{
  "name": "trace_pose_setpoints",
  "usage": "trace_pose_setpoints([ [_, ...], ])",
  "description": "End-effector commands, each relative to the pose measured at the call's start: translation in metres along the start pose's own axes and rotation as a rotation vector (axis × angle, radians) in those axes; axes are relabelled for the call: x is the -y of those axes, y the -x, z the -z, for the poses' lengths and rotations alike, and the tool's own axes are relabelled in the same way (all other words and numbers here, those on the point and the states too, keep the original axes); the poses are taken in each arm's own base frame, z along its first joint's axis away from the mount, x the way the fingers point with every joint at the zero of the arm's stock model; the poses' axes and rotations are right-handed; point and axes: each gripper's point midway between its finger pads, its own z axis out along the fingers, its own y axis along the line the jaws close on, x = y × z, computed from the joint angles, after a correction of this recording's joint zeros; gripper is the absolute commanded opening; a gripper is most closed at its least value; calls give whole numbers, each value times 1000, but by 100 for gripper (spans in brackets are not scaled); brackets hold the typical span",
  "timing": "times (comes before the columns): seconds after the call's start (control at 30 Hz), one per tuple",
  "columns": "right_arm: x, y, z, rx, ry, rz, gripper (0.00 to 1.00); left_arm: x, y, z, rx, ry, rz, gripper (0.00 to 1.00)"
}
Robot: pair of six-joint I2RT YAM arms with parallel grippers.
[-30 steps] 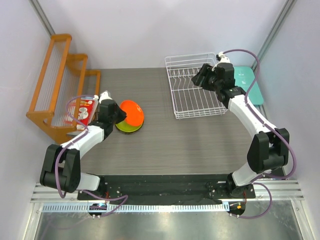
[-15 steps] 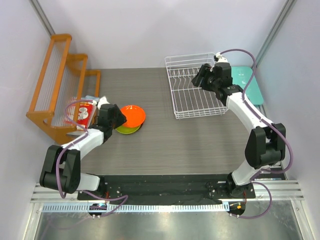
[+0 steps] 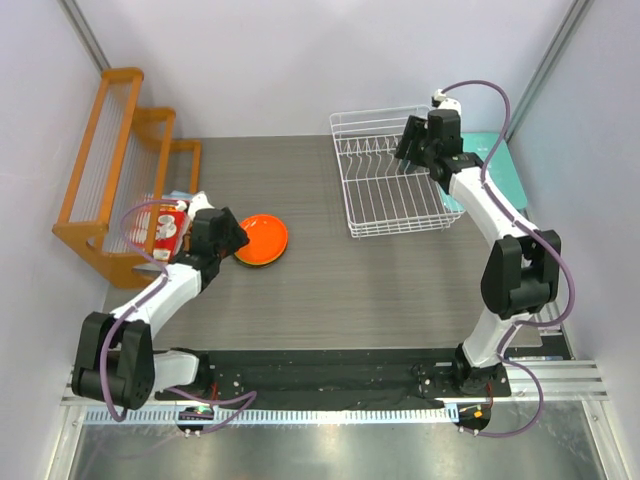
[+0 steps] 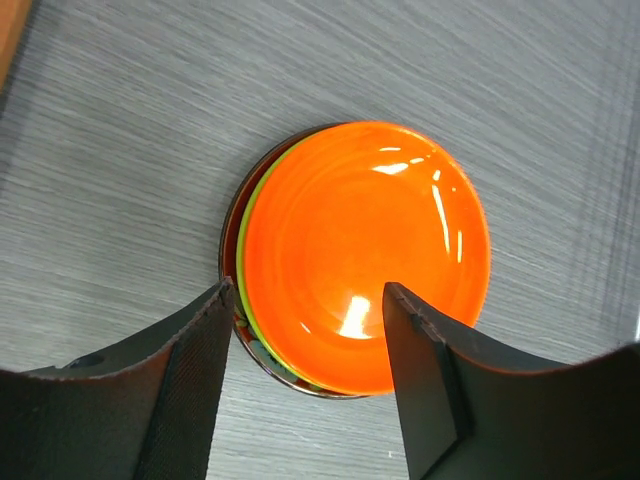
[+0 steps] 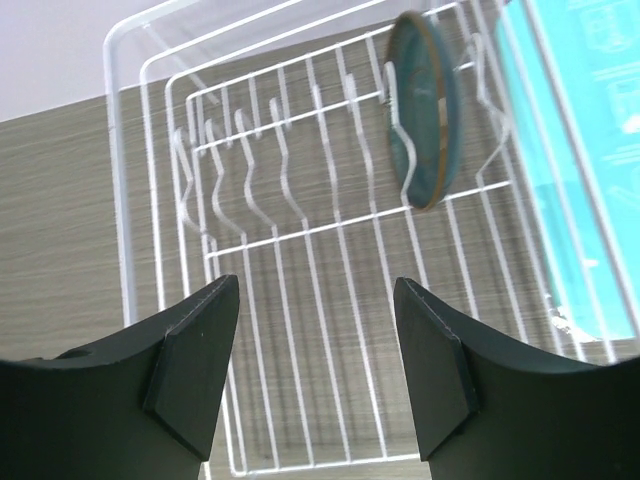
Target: Unload the plates from the dish rack
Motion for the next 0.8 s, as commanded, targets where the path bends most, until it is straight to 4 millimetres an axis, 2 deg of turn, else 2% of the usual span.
trace_pose_setpoints([
  [0.0,25,34,-9,81,-124,42,69,18,33,17,58,-50,-16,64],
  [0.03,29,35,-12,80,-144,52,69,28,40,21,66,-87,-16,68],
  [0.07,35,37,-21,81,-171,70,69,37,44,25,63,-129,-20,80],
  [0.1,41,38,-25,85,-205,80,69,54,43,31,40,-216,-25,81],
  [0.13,43,37,-31,78,-212,95,69,69,51,39,50,-287,-28,82],
  [0.17,46,38,-41,74,-223,112,69,87,56,47,53,-380,-35,91],
  [0.2,49,37,-46,65,-237,126,69,101,62,55,58,-448,-35,93],
  [0.23,55,39,-51,68,-264,134,69,119,58,67,18,-556,-43,100],
  [0.3,58,42,-66,64,-279,158,68,146,69,86,30,-699,-52,99],
  [0.37,58,54,-73,92,-289,169,67,164,67,101,-4,-814,-66,99],
  [0.4,62,46,-84,68,-302,188,67,175,75,109,12,-869,-61,99],
  [0.43,64,46,-90,66,-310,193,65,183,72,119,-12,-937,-70,99],
  [0.47,60,58,-93,91,-305,193,65,188,71,119,-26,-965,-65,100],
  [0.5,65,47,-105,65,-315,203,64,198,77,126,-13,-1013,-54,99],
  [0.53,64,48,-110,65,-310,210,62,202,76,125,-25,-1028,-50,100],
  [0.57,62,58,-112,88,-310,208,60,205,71,119,-50,-1032,-46,99],
  [0.63,68,47,-126,58,-321,230,58,215,71,118,-57,-1052,-49,99],
  [0.67,67,52,-128,73,-328,230,54,219,62,109,-90,-1051,-50,100],
  [0.73,73,44,-137,54,-340,245,53,228,62,104,-101,-1062,-53,99],
  [0.77,73,47,-138,60,-344,247,52,232,60,100,-110,-1060,-50,99],
])
